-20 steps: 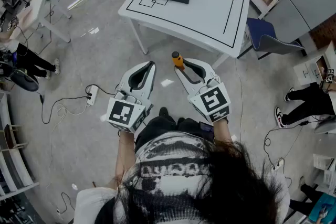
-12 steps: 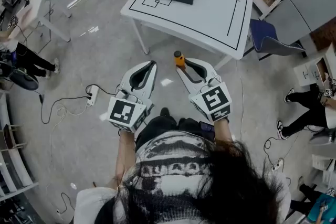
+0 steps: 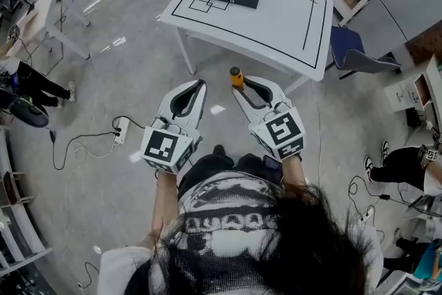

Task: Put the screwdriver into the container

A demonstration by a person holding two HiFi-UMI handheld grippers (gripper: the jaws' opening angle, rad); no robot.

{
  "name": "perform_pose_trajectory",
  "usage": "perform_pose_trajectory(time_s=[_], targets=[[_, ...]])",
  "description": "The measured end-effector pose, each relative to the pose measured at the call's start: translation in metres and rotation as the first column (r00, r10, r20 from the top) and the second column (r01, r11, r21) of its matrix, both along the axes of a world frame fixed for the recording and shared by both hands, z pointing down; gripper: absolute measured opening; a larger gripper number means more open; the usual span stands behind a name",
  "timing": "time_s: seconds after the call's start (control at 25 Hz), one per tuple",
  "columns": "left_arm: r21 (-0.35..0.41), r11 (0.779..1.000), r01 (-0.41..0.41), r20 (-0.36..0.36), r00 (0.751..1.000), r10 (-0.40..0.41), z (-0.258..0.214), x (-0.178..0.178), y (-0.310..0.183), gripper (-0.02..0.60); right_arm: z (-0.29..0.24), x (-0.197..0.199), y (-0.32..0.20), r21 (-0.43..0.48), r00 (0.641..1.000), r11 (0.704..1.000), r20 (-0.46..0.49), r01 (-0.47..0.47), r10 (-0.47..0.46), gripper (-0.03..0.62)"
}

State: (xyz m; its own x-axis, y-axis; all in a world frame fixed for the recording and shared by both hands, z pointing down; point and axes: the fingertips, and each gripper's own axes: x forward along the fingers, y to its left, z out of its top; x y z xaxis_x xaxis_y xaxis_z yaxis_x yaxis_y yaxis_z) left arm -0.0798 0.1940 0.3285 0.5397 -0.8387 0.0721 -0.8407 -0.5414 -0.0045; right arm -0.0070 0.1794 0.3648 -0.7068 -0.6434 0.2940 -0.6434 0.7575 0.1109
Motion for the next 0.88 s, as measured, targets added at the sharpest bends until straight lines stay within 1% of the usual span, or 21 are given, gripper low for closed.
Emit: perform_pose_trajectory(time_s=[0.36,0.64,0.88], targets=[[-0.012,1.0,-0.023,-0.003,1.0,0.023,0.008,-0.011,-0.008,0.0,0.005,-0.011,-0.009,0.005,1.0,1.0,-0.011,-0.023,0.023,0.101],[-0.032,0.999,-0.034,-0.003,0.999,0.034,0.012,-0.008,-0.012,0.0,0.006,-0.008,-0.016,-0.004,0.999,0.999,-0.007,-0.036,0.036,0.101],[-0.042,0.998,-0.037,-0.001,0.999,0.037,0.015,0.0,-0.035,0.0,0.009,-0.002,-0.035,-0.013,1.0,0.999,-0.007,-0.03,0.03,0.101]])
